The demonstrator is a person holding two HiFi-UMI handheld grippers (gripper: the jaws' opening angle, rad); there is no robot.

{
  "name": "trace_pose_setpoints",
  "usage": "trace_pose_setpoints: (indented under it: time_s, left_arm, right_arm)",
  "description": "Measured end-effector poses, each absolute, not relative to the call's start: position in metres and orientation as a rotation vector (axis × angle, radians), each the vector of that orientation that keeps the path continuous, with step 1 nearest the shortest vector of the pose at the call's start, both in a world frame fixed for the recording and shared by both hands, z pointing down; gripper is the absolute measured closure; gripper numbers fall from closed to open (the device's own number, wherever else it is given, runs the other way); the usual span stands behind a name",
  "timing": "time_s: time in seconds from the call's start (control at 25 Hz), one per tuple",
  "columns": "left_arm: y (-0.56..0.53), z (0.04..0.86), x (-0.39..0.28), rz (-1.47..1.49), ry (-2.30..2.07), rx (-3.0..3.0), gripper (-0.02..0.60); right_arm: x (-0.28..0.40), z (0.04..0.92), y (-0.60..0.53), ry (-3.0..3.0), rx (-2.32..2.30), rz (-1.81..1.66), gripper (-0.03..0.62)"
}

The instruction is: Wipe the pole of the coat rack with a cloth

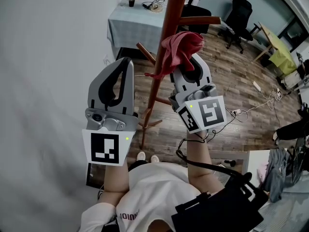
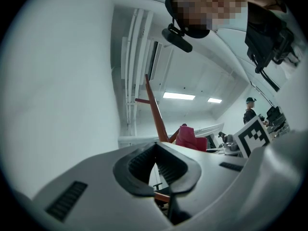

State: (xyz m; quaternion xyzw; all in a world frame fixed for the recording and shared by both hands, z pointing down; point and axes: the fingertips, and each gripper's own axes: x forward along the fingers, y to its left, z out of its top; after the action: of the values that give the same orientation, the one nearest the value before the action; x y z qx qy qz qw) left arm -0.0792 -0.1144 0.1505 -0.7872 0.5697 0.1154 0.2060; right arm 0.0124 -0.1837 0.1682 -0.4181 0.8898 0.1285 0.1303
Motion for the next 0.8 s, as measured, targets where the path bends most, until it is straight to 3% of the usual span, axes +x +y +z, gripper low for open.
trace_pose_setpoints:
  time_s: [0.8]
  left_arm:
    - [-0.109,0.159,-0.078,0.319,1.575,-2.23,0.568]
  right_arm:
    - [0.006,0.209,-0.186,2.653,-1.235,0.295,0.502]
